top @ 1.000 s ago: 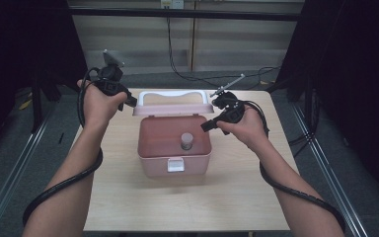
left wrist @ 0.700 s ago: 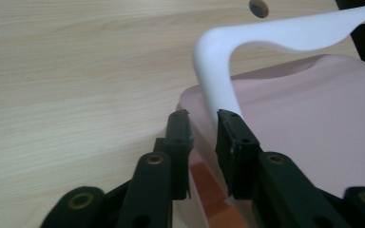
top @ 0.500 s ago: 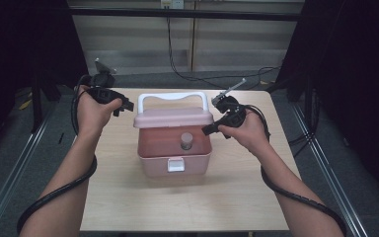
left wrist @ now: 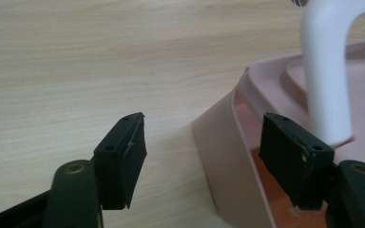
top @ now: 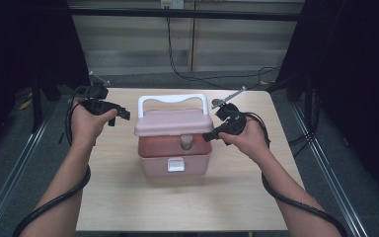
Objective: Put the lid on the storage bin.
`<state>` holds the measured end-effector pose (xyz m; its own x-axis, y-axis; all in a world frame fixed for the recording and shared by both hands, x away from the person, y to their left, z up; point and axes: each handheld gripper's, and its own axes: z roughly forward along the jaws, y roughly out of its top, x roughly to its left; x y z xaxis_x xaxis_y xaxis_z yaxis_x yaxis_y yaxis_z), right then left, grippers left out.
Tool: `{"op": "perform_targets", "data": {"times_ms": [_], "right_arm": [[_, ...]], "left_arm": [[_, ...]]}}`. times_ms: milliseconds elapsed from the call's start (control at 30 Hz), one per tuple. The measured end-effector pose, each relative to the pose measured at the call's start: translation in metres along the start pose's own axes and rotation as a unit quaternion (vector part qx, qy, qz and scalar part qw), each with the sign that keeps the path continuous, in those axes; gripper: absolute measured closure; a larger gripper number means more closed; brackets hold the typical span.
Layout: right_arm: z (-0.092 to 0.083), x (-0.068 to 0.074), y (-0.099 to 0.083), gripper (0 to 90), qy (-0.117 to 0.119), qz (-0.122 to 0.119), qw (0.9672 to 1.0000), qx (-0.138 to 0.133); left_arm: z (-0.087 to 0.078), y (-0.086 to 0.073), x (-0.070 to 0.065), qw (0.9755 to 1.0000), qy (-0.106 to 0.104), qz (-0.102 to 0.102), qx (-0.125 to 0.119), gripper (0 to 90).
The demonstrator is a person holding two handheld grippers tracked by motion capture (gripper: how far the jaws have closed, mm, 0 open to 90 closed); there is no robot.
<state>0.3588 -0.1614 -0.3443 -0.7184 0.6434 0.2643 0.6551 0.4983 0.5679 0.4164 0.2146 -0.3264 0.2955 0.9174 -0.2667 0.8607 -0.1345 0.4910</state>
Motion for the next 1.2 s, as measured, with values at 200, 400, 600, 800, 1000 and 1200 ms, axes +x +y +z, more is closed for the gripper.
{"op": "perform_targets", "data": {"times_ms": [200,400,600,800,1000,1200], "right_arm": [[0.004,0.000,-0.006,86.3,0.004,0.001,1.0000,-0.001],[0.007,-0.001,-0.010,83.0,0.002,0.000,1.0000,0.000],[0.008,0.000,-0.012,79.2,-0.002,-0.001,1.0000,0.000],[0.010,0.002,-0.015,75.1,-0.004,-0.005,1.0000,0.006],[0.011,0.003,-0.018,70.8,-0.009,-0.007,0.9999,0.008],[0.012,0.004,-0.020,68.3,-0.012,-0.009,0.9999,0.008]], "left_arm": [[0.008,-0.013,0.009,1.0000,-0.004,0.001,-0.003,28.1],[0.015,-0.024,0.019,1.0000,-0.003,-0.006,0.001,26.8],[0.022,-0.034,0.024,1.0000,-0.001,-0.005,0.004,26.3],[0.028,-0.043,0.029,0.9999,0.000,-0.007,0.014,26.6],[0.035,-0.052,0.034,0.9997,0.000,-0.010,0.020,26.8],[0.040,-0.058,0.038,0.9995,0.001,-0.014,0.027,27.3]]}}
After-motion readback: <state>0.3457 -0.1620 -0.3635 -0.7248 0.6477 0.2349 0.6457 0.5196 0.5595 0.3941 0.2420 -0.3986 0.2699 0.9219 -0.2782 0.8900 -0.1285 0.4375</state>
